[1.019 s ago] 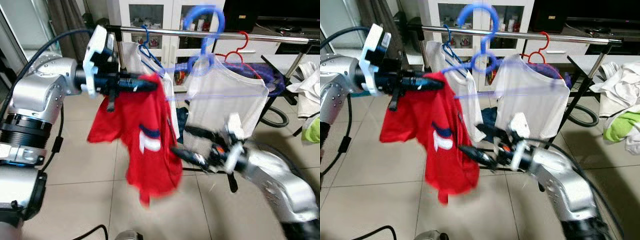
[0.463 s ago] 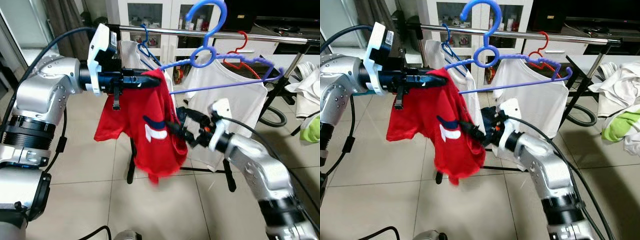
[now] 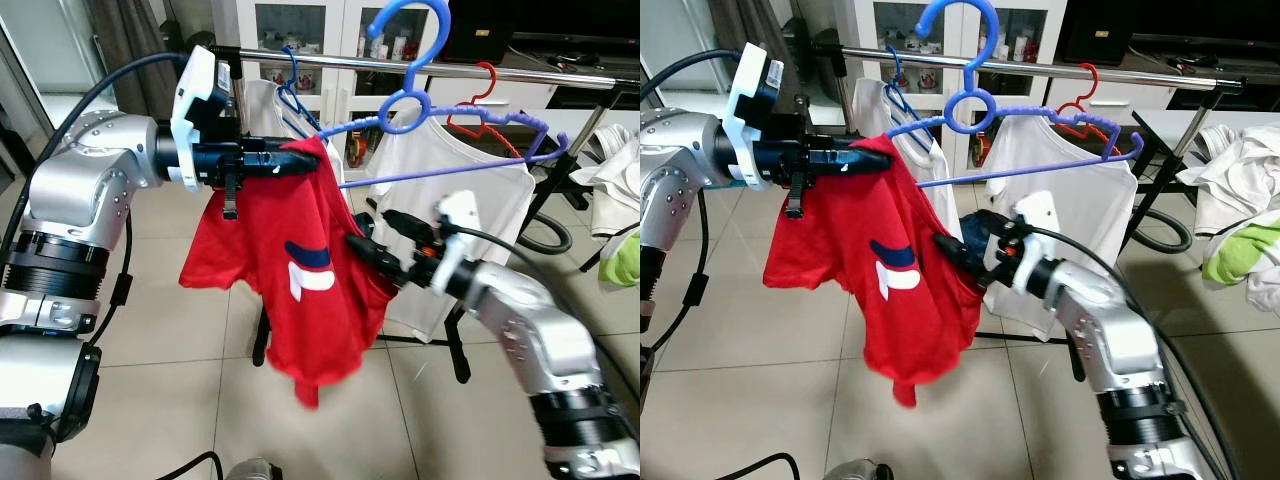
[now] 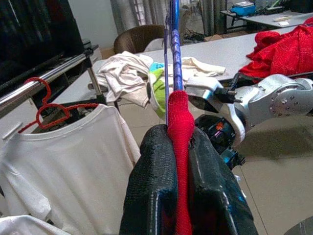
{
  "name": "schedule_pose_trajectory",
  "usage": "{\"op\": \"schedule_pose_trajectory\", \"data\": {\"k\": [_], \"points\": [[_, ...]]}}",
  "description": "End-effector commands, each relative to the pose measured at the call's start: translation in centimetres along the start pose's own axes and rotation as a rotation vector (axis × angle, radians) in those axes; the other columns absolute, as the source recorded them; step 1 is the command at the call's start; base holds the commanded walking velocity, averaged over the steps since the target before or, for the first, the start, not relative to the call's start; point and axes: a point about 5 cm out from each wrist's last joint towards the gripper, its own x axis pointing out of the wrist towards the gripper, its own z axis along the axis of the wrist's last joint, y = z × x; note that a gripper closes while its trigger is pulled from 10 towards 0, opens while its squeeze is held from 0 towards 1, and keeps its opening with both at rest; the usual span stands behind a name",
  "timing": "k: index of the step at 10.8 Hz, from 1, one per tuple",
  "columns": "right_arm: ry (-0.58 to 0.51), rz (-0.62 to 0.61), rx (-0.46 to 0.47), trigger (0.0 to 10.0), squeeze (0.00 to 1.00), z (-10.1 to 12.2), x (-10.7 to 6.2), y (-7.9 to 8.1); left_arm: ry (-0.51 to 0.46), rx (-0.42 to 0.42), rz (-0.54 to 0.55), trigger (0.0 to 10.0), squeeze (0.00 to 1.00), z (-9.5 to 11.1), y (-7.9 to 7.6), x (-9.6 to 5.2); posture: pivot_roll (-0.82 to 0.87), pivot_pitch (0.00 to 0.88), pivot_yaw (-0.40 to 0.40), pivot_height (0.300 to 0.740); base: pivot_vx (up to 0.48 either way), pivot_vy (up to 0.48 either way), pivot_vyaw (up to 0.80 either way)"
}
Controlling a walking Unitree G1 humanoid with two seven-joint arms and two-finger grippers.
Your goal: Hang hanger
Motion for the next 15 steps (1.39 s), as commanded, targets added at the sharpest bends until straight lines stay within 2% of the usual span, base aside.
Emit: {"op": "schedule_pose_trajectory", "data": {"k": [1, 2, 3, 4, 6, 7, 8, 10, 12, 15], "points": [[-0.008, 0.020, -0.018, 10.0, 0.00, 0.3, -0.5, 0.0, -0.016, 0.039, -0.004, 0.0, 0.00, 1.1, 0.0, -0.1, -0.04, 0.000, -0.010, 0.740, 0.000, 0.000, 0.00], [0.026, 0.040, -0.039, 8.9, 0.00, -0.1, -0.9, -0.1, -0.024, 0.043, -0.003, 0.0, 0.00, 1.4, 0.1, -0.1, -0.04, 0.000, -0.010, 0.740, 0.000, 0.000, 0.00], [0.104, 0.014, -0.110, 8.4, 0.00, -1.3, -1.1, -0.5, -0.033, 0.049, 0.001, 0.0, 0.00, 1.7, 0.2, -0.1, -0.04, 0.000, -0.010, 0.740, 0.000, 0.000, 0.00], [0.123, 0.009, -0.115, 6.9, 0.00, -2.0, -1.1, -0.5, -0.035, 0.061, 0.007, 0.0, 0.00, 2.0, 0.4, -0.1, -0.04, 0.000, -0.010, 0.740, 0.000, 0.000, 0.00], [0.130, 0.025, -0.122, 6.4, 0.00, -2.2, -1.0, -0.2, -0.034, 0.071, 0.015, 0.0, 0.00, 2.4, 0.7, -0.1, -0.04, 0.000, -0.010, 0.740, 0.000, 0.000, 0.00], [0.140, 0.029, -0.135, 5.3, 0.00, -2.5, -1.1, -0.1, -0.035, 0.071, 0.016, 0.0, 0.00, 2.4, 0.7, -0.1, -0.04, 0.000, -0.008, 0.740, 0.000, 0.000, 0.00], [0.150, 0.010, -0.135, 4.8, 0.00, -2.8, -1.1, -0.3, -0.035, 0.071, 0.013, 0.0, 0.00, 2.4, 0.7, -0.1, -0.04, 0.000, -0.008, 0.740, 0.000, 0.000, 0.00], [0.185, -0.033, -0.122, 0.0, 0.00, -3.2, -1.3, -1.0, -0.036, 0.074, 0.010, 0.0, 0.00, 2.5, 0.7, -0.1, -0.04, 0.000, -0.009, 0.740, 0.000, 0.000, 0.00], [0.315, -0.067, -0.118, 0.0, 0.00, -4.9, -2.2, -1.9, -0.036, 0.082, 0.017, 0.0, 0.00, 2.8, 0.7, -0.3, -0.04, 0.000, -0.010, 0.740, 0.000, 0.000, 0.00], [0.381, -0.108, -0.106, 0.0, 0.00, -5.9, -2.7, -2.6, -0.037, 0.087, 0.021, 0.0, 0.00, 2.9, 0.7, -0.6, -0.04, 0.000, -0.016, 0.740, 0.000, 0.000, 0.00]]}}
